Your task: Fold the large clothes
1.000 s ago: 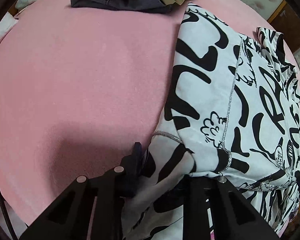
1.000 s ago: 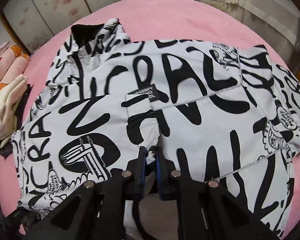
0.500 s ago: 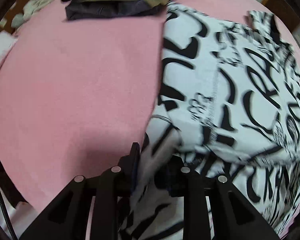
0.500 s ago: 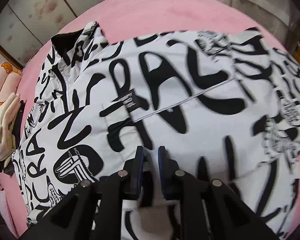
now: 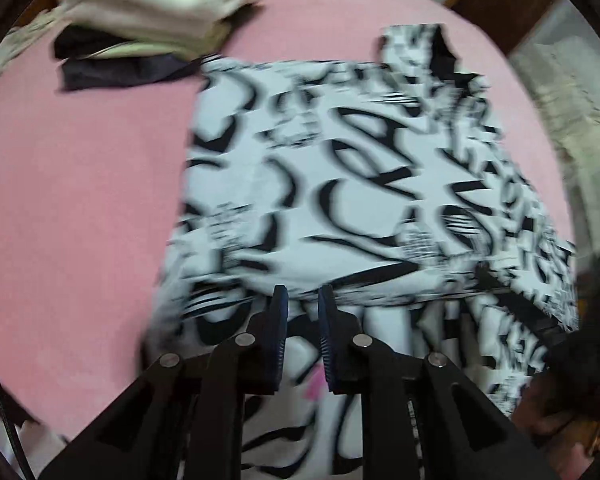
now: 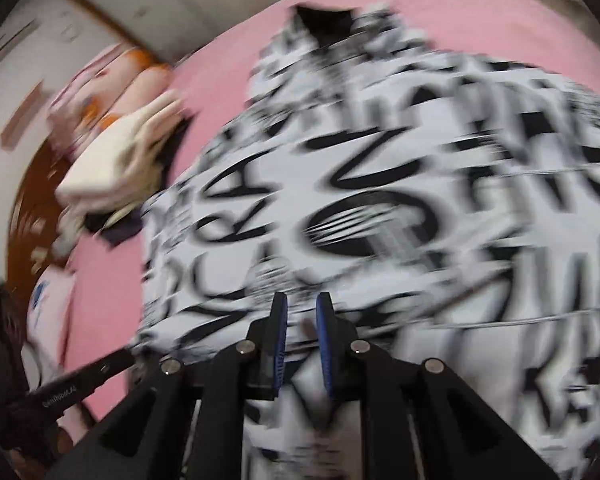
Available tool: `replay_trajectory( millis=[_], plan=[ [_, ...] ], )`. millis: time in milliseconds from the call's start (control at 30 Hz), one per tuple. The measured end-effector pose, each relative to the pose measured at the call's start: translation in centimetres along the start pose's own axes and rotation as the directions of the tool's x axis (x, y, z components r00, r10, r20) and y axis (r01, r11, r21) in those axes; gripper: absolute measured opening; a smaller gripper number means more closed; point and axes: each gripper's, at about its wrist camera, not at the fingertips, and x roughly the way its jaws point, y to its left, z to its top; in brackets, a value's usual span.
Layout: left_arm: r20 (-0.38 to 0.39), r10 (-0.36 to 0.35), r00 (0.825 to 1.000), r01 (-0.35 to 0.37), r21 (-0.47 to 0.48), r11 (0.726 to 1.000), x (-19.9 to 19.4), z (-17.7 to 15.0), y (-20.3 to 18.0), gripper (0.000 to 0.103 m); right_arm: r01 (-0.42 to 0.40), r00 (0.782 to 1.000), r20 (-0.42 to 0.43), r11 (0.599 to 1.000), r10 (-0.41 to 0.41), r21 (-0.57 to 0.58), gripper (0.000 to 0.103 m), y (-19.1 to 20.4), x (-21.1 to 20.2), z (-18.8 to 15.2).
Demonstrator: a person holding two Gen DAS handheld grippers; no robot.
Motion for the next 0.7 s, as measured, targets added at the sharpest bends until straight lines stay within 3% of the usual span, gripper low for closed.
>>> replay_trajectory(
  millis=[200, 300, 400, 467, 567, 700],
  plan=[
    [-0.032, -0.043, 0.999, 0.044, 0.020, 0.999, 4.5, 1.8, -2.9, 0.011, -0.078, 0.993, -0.091, 0.996, 0.073, -0.054, 0.001, 3.1, 4.9, -1.3],
    [-0.137, 0.017, 0.990, -0.015, 0.009, 1.000, 8.6, 2.5, -3.1, 0.009, -0.054, 0.990, -0.133, 0.998, 0.048, -0.044, 0.000, 2.6, 7.2, -1.8],
    [-0.155, 0.008, 0.988, -0.016, -0.055, 0.998, 10.3, 2.4, -1.9, 0.008, -0.033, 0.989, -0.148, 0.999, 0.029, -0.026, 0.000, 1.4, 8.1, -1.9],
    [-0.130, 0.033, 0.991, -0.041, -0.059, 0.997, 9.9, 2.4, -1.1, 0.008, 0.026, 0.992, -0.124, 0.997, -0.034, -0.069, 0.000, 1.0, 7.8, -1.7],
    [-0.082, 0.140, 0.987, -0.143, -0.021, 0.990, 8.4, 2.4, 0.3, 0.008, 0.153, 0.986, -0.058, 0.986, -0.157, -0.072, 0.000, -1.1, 5.7, -1.1],
    [-0.083, 0.100, 0.991, -0.105, -0.060, 0.993, 6.9, 2.2, 3.2, 0.004, 0.257, 0.966, -0.005, 0.966, -0.257, 0.038, 0.000, -5.8, 2.7, 0.0]
  ],
)
